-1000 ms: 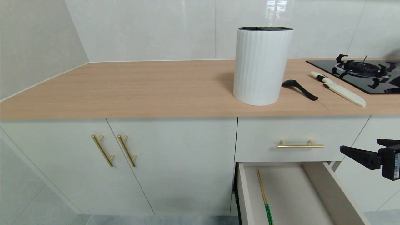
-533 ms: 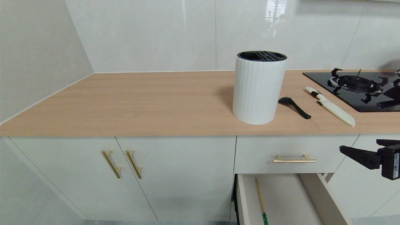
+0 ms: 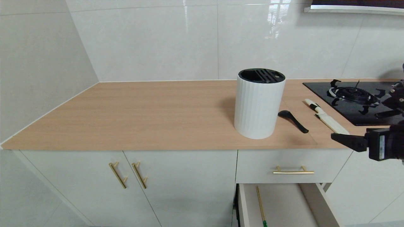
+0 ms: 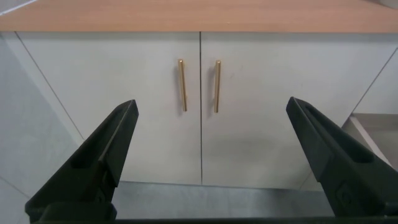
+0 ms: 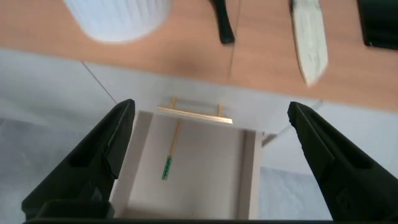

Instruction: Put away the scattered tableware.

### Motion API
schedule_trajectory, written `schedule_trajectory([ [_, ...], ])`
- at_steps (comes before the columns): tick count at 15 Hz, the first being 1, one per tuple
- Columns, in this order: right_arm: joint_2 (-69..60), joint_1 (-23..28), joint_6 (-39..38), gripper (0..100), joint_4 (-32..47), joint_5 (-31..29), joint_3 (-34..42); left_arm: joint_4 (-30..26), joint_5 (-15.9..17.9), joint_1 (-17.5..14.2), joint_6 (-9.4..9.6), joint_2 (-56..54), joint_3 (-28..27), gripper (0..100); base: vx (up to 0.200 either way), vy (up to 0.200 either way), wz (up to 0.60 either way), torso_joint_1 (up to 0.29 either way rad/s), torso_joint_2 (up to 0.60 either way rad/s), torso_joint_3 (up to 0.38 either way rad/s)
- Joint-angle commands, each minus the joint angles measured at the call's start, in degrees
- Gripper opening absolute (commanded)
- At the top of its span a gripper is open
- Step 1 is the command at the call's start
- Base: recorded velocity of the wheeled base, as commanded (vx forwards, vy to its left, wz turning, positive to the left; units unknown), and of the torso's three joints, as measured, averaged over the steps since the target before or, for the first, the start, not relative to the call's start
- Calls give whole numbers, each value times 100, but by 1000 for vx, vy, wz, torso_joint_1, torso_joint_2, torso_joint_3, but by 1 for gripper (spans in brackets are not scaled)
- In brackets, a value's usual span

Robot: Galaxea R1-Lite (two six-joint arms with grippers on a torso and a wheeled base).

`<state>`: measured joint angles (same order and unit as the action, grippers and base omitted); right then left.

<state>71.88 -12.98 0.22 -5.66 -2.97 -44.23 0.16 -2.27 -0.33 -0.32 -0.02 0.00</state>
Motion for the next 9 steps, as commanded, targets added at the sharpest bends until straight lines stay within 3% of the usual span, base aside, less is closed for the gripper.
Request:
schedule_trajectory([
  [1, 1347, 525, 4, 100, 3, 825, -1044, 2, -2, -2, -3, 2, 0, 100, 0, 0, 0, 32, -51, -22],
  [2, 2076, 868, 31, 100, -6, 1414, -1624, 2, -2, -2, -3, 2, 0, 100, 0, 0, 0, 0, 0, 0],
  [4, 2920, 1140, 488, 100, -6, 1502, -2213, 2, -2, -2, -3, 2, 0, 100, 0, 0, 0, 0, 0, 0],
  [6, 3482, 1149, 585, 100, -23, 1493, -2538, 2, -2, -2, 5, 2, 0, 100, 0, 0, 0, 0, 0, 0],
  [9, 3843, 1123, 602, 100, -507, 1466, -2398, 2, -2, -2, -3, 2, 0, 100, 0, 0, 0, 0, 0, 0],
])
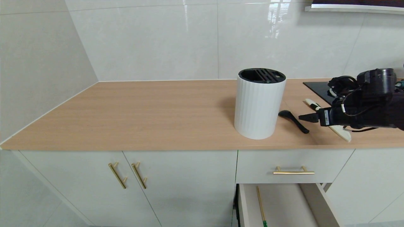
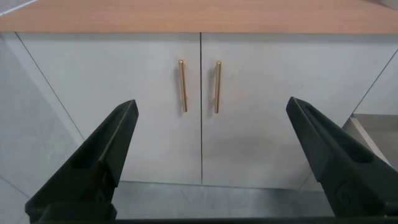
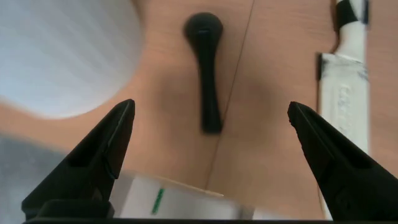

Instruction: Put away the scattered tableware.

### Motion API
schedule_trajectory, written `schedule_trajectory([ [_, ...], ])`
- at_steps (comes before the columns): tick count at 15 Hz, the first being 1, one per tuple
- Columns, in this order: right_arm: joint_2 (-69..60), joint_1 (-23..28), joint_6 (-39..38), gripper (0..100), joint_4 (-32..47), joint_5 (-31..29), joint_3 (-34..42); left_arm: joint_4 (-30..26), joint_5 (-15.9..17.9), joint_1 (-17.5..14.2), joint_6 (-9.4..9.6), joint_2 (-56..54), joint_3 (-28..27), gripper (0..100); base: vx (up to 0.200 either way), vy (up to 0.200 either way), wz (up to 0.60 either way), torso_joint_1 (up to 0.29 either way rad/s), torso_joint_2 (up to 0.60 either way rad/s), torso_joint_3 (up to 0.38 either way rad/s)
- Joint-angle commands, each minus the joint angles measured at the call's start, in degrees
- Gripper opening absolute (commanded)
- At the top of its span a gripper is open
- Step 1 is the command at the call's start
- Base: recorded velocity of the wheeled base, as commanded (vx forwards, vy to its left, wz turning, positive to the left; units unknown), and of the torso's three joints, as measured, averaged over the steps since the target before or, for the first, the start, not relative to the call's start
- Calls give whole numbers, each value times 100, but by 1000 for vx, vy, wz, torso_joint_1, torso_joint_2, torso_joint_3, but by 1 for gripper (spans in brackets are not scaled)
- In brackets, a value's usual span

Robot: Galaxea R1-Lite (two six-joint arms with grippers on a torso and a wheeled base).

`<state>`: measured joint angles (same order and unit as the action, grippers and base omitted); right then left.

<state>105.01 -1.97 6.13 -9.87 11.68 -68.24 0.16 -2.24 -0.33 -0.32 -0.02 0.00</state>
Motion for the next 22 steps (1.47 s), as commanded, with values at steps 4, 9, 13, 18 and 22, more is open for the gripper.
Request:
schedule_trajectory([
  [4, 696, -128, 11, 100, -682, -8, 268, 2, -4, -2, -3, 2, 0, 100, 0, 0, 0, 0, 0, 0],
  [9, 916, -216, 11, 100, -1175, -166, 338, 2, -4, -2, 5, 2, 0, 100, 0, 0, 0, 0, 0, 0],
  [13, 1013, -242, 11, 100, -1315, -210, 329, 2, -4, -2, -3, 2, 0, 100, 0, 0, 0, 0, 0, 0],
  [18, 1101, -277, 11, 0, -1342, -219, 320, 2, -4, -2, -3, 2, 0, 100, 0, 0, 0, 0, 0, 0],
  [22, 1118, -321, 2, 0, -1342, -298, 320, 2, -4, -2, -3, 2, 0, 100, 0, 0, 0, 0, 0, 0],
])
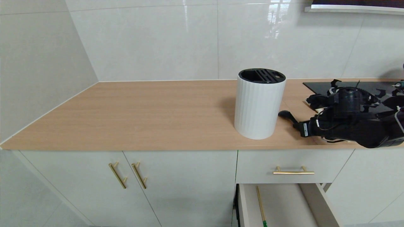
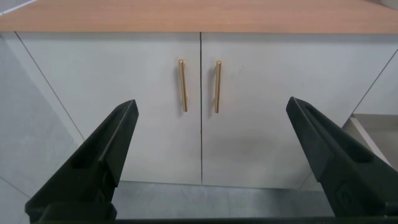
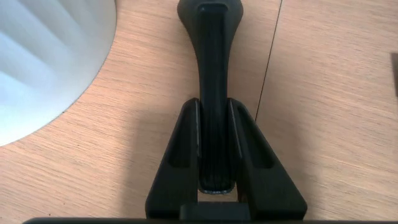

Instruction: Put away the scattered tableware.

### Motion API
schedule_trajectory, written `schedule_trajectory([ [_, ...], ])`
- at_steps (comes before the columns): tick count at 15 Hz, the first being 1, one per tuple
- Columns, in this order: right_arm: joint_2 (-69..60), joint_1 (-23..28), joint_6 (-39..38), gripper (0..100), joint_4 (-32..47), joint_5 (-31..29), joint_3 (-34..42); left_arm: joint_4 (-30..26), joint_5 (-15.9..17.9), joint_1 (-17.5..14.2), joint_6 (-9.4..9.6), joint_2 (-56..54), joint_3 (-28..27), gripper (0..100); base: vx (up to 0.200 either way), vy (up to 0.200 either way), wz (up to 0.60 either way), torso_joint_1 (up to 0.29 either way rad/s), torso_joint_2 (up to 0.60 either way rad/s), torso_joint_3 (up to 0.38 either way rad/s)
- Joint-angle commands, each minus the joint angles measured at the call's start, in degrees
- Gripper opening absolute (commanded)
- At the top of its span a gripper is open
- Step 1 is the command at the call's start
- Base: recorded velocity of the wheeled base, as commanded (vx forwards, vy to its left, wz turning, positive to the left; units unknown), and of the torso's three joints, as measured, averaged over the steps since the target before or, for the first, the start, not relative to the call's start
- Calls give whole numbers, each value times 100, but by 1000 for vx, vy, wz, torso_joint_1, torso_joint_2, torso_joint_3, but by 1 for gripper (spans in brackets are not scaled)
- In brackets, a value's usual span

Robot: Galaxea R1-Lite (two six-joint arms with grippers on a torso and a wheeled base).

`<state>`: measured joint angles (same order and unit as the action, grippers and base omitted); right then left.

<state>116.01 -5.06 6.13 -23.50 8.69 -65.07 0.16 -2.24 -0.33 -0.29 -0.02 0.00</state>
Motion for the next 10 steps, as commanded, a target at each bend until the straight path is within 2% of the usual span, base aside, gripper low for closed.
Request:
schedule_trajectory([
  [1, 19, -13, -16, 0, 21, -43, -23, 2, -4, -2, -6, 2, 0, 100, 0, 0, 0, 0, 0, 0],
  [4, -324, -92, -517, 0, 100, -439, -5, 2, -4, -2, 3, 2, 0, 100, 0, 0, 0, 0, 0, 0],
  [6, -1001, -232, -947, 0, 663, -1080, 109, 2, -4, -2, -6, 2, 0, 100, 0, 0, 0, 0, 0, 0],
  [10, -2601, -276, -1255, 0, 927, -1256, 1216, 2, -4, -2, 3, 2, 0, 100, 0, 0, 0, 0, 0, 0],
])
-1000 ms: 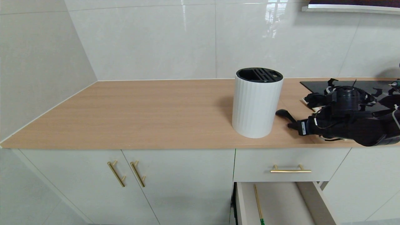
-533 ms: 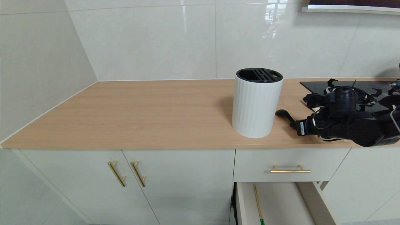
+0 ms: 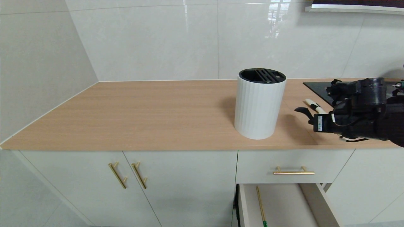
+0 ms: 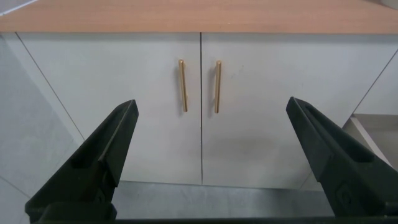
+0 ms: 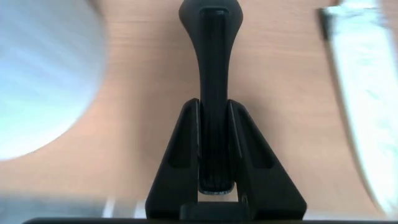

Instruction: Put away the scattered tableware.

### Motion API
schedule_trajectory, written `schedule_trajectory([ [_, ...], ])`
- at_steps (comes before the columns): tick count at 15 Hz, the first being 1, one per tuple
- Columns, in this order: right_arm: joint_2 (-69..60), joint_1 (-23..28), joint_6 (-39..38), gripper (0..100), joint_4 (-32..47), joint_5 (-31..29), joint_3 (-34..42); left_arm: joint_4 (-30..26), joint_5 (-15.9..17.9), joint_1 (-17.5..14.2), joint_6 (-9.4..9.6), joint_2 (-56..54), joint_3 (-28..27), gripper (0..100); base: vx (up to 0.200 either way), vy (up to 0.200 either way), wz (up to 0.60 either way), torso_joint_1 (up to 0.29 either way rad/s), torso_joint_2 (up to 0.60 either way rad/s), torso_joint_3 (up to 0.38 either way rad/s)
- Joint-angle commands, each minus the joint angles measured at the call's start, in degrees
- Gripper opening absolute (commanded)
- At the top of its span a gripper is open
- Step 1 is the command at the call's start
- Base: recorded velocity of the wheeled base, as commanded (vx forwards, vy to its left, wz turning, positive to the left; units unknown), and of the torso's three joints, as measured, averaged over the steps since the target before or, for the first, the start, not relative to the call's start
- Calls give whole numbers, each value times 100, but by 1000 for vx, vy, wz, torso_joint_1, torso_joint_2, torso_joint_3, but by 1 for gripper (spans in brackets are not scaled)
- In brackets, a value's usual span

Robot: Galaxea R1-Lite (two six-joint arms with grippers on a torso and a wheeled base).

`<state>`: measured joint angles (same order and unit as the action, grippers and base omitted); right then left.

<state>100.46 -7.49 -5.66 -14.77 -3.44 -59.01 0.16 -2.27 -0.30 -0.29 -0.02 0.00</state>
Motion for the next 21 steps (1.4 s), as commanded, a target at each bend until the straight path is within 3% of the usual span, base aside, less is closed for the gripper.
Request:
schedule_trajectory([
  [1, -1328, -25, -76, 0, 54, -78, 918, 2, -2, -5, 3, 2, 0, 100, 0, 0, 0, 0, 0, 0],
  [10, -3595, -174, 179, 0, 45, -34, 3326, 2, -2, -5, 3, 2, 0, 100, 0, 0, 0, 0, 0, 0],
  [21, -3604, -482, 557, 0, 27, 10, 3713, 2, -2, -5, -6, 2, 0, 100, 0, 0, 0, -150, 376, 225],
])
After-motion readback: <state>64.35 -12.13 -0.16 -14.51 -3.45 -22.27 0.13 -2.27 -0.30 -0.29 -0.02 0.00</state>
